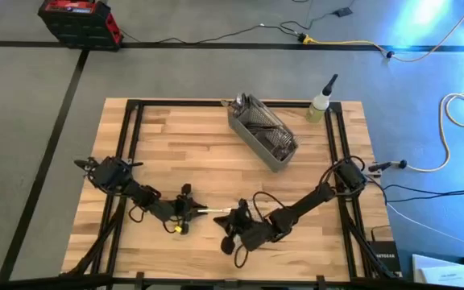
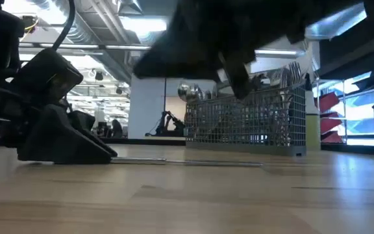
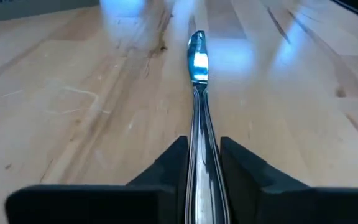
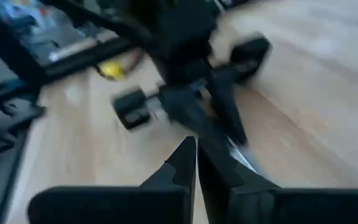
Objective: Sort silverware
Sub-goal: Put the silver knife into the gray silverware organizer
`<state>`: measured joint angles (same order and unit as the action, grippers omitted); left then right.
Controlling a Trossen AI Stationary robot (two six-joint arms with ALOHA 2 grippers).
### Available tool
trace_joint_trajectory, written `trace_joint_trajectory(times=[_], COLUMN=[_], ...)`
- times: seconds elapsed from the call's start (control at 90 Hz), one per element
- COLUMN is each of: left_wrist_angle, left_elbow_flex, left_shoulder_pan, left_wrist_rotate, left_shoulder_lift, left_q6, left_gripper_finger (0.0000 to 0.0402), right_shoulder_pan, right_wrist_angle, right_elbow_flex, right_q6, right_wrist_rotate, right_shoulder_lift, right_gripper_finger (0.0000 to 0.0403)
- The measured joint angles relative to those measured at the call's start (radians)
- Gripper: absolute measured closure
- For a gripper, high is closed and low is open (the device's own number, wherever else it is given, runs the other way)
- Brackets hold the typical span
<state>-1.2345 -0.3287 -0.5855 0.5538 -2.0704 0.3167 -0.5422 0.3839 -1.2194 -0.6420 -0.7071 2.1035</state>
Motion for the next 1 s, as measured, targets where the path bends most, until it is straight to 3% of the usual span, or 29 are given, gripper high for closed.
trace_joint_trajectory(times=[0.222, 0.444, 0.589, 0.689, 0.844, 1.0], left_wrist_angle=[-0.028, -0.008, -0.022, -0.024, -0.027, -0.034], left_elbow_flex=[0.010, 0.016, 0.015, 0.015, 0.014, 0.013], left_shoulder_pan=[-0.016, -0.019, -0.018, -0.018, -0.018, -0.018], left_wrist_rotate=[0.016, 0.007, 0.025, 0.037, 0.050, 0.057], left_shoulder_lift=[0.031, 0.113, 0.149, 0.165, 0.194, 0.231], left_q6=[0.001, -0.006, -0.033, -0.032, -0.040, -0.068], left_gripper_finger=[0.0343, 0.0344, 0.0344, 0.0344, 0.0344, 0.0344], right_shoulder_pan=[-0.045, -0.138, -0.183, -0.200, -0.234, -0.286], right_wrist_angle=[0.011, -0.064, -0.134, -0.150, -0.246, -0.461], right_elbow_flex=[0.000, 0.000, 0.000, 0.000, 0.001, 0.001], right_q6=[0.193, 0.387, 0.412, 0.397, 0.308, 0.158], right_wrist_rotate=[-0.019, -0.178, -0.272, -0.251, -0.056, -0.032], right_shoulder_lift=[-0.039, -0.098, -0.124, -0.125, -0.125, -0.127], right_gripper_finger=[0.0403, 0.0403, 0.0403, 0.0403, 0.0403, 0.0403])
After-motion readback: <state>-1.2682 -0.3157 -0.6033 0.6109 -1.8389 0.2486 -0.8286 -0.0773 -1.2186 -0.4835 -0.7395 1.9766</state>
